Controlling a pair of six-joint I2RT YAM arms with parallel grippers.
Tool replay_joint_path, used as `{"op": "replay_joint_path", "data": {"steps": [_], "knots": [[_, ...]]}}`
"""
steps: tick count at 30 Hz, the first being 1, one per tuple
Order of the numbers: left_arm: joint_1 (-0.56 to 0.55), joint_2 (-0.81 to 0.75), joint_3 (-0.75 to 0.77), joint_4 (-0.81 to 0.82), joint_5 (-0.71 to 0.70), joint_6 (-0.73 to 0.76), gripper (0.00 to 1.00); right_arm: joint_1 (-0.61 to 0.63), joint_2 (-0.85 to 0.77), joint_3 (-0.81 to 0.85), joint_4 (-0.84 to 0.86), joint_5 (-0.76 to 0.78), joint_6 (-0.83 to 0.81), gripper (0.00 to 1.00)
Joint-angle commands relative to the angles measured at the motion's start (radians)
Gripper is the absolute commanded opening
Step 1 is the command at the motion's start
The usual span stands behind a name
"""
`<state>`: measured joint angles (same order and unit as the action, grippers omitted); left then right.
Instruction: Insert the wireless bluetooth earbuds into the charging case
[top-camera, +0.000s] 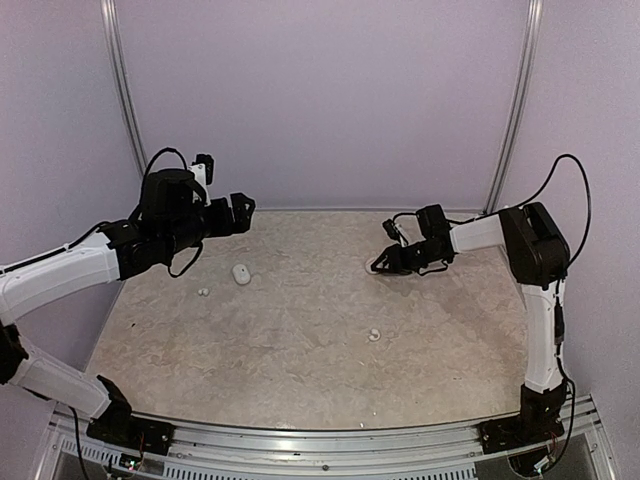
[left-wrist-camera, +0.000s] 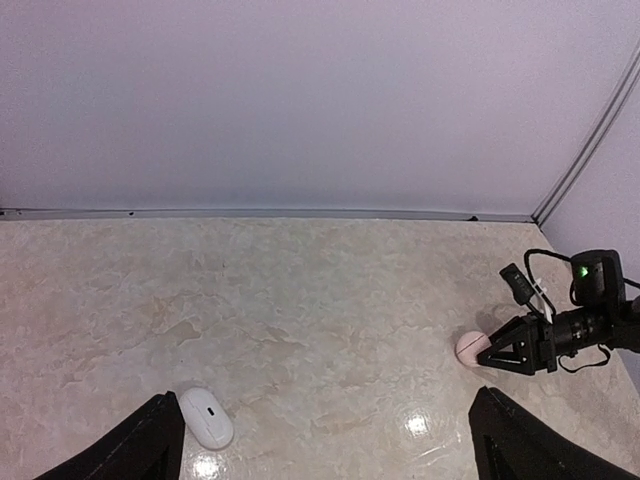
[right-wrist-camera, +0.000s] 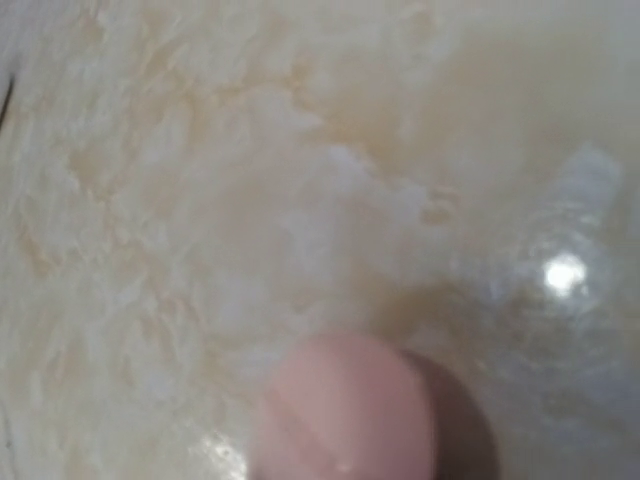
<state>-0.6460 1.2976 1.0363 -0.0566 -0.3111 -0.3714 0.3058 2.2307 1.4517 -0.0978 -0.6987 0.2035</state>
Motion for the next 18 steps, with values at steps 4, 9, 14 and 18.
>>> {"op": "replay_joint_path", "data": {"steps": [4, 9, 14, 18], "knots": [[0.051, 0.046, 0.065, -0.075, 0.007, -0.035, 0.99, -0.031, -0.083, -0.050, -0.020, 0.062, -0.021, 0.50], [0.108, 0.110, 0.064, -0.114, 0.035, -0.074, 0.99, -0.051, -0.163, -0.088, -0.023, 0.113, -0.041, 0.64], [0.134, 0.190, 0.076, -0.135, 0.035, -0.084, 0.99, -0.057, -0.252, -0.126, -0.017, 0.151, -0.072, 0.72], [0.157, 0.262, 0.082, -0.129, 0.057, -0.086, 0.95, -0.058, -0.329, -0.166, 0.011, 0.177, -0.088, 0.79]]}}
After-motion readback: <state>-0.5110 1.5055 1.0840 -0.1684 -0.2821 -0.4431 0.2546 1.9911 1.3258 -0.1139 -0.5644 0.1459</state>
